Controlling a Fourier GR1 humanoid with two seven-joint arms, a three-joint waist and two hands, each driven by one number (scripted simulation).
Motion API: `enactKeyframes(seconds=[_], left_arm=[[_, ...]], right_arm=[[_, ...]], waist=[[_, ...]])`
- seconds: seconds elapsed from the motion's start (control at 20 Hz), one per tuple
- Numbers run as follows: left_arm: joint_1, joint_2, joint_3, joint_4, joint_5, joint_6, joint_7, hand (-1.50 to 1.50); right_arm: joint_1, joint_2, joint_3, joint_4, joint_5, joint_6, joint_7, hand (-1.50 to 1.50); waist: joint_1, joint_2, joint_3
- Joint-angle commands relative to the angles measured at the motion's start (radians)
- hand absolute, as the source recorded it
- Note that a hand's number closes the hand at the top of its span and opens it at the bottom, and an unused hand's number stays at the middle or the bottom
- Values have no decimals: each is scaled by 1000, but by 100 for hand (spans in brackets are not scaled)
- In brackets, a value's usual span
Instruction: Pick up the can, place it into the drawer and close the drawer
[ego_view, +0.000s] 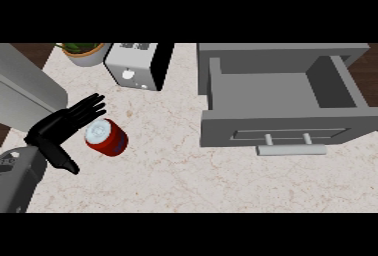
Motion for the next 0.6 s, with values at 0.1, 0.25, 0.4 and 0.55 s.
enactKeyframes(seconds=[0.1, 0.25, 0.4, 0.55], left_arm=[[-76, 47, 0, 220, -123, -33, -196, -150], [-11, 49, -50, 229, -197, -22, -339, -150], [-77, 27, -49, 303, -197, -5, -308, -150], [-86, -13, -62, 374, -226, 54, -357, -150]], right_arm=[[34, 47, -12, -38, 5, 28, 5, -150], [-46, 0, -18, 52, 22, 32, -30, -150], [17, 0, -54, -6, -49, 47, 20, -150], [-34, 9, -25, 16, -10, 24, 15, -150]], waist=[[-5, 1, 0], [-4, 5, -1], [-8, 1, -1], [-16, 8, -2]])
